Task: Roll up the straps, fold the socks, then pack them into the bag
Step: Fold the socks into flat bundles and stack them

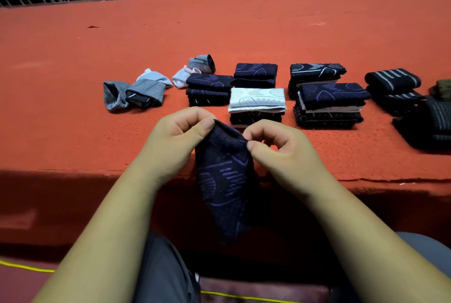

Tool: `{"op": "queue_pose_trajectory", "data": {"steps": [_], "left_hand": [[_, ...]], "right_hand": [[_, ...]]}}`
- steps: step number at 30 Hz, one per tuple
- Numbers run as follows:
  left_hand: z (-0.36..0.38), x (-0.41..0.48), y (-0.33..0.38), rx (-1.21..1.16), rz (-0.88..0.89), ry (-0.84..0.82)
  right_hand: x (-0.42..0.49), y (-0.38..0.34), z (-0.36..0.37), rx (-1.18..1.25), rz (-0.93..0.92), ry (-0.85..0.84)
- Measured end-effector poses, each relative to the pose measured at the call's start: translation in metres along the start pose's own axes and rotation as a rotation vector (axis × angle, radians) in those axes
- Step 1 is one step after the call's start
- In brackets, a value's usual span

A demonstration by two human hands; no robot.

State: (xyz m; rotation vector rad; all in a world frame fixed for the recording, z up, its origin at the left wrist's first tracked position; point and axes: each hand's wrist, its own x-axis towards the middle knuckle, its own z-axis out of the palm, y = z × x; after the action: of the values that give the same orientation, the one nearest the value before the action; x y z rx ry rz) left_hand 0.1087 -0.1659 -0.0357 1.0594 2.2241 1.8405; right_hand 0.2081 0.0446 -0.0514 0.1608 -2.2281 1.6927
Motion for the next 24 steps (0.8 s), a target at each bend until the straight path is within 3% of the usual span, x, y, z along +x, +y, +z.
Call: {"op": "queue_pose_trajectory", "data": {"steps": [4,11,15,20,24], "left_hand": [[0.003,0.001,-0.002,0.038,0.023,0.013],[0.006,0.001,0.005,-0.045,0.077,0.083],[0.010,-0.001,0.006,-0.125,0.070,-0.002],[0.008,-0.001,0.000,-0.088,0.030,-0.050],[0.002,0.002,-0.007,-0.004,0.042,-0.034]], "right_hand": [[0.001,-0.004,-0.005,0.035,0.017,-0.057],[0.000,0.003,-0.006,-0.109,-0.020,0.031],[0.000,0.005,-0.004,-0.148,0.001,-0.079],[0.003,0.007,-0.009,-0.343,-0.136,-0.118],[0.005,0.001,-0.016,-0.072,-0.028,-0.152]]}}
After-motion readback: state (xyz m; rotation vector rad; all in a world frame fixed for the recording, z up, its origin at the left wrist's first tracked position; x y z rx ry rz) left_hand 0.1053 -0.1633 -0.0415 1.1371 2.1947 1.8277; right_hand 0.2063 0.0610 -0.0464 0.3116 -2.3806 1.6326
